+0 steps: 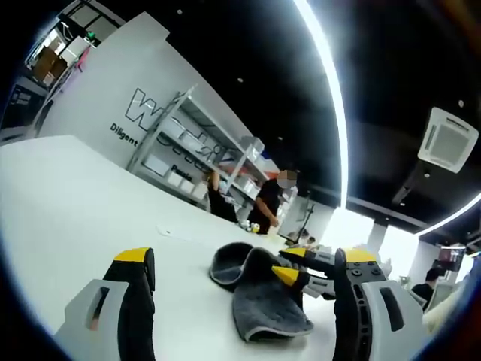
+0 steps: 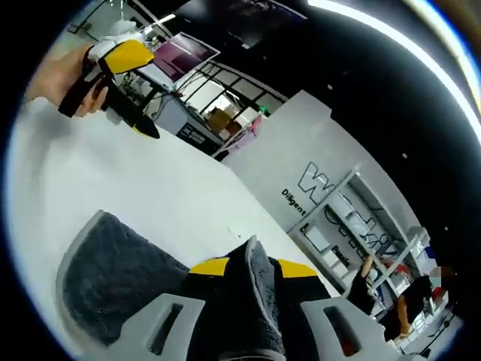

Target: Fold the towel on the table until its edges align and the towel forms a compact rectangular stack.

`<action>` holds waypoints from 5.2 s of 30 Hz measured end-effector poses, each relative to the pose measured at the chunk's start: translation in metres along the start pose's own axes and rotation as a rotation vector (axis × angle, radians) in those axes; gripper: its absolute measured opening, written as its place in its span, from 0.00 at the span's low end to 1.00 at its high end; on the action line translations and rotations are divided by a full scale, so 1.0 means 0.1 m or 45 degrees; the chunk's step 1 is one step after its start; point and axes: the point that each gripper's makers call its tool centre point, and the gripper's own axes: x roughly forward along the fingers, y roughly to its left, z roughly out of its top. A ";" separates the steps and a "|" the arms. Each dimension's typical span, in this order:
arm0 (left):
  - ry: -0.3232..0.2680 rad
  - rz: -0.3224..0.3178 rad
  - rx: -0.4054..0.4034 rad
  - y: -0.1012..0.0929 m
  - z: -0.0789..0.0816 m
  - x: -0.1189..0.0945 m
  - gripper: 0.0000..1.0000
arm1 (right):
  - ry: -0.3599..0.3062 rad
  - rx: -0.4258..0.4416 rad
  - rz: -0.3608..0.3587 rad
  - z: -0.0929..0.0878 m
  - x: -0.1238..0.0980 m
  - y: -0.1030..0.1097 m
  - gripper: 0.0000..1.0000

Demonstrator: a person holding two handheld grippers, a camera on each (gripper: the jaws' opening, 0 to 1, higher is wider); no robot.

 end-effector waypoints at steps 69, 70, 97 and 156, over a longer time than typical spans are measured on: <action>0.059 0.026 -0.004 0.05 -0.13 0.02 0.97 | 0.424 0.888 -1.077 -2.83 -1.74 -2.52 0.00; 0.060 0.025 -0.004 0.04 -0.14 0.01 0.97 | 0.478 0.908 -1.044 -2.90 -1.73 -2.45 0.00; 0.099 0.030 0.005 0.05 -0.19 0.04 0.97 | 0.387 0.912 -0.994 -2.37 -1.60 -2.38 0.79; 0.710 -0.070 1.148 -0.18 -1.18 0.16 0.02 | 0.130 0.882 -0.270 -1.41 -0.58 -1.54 0.99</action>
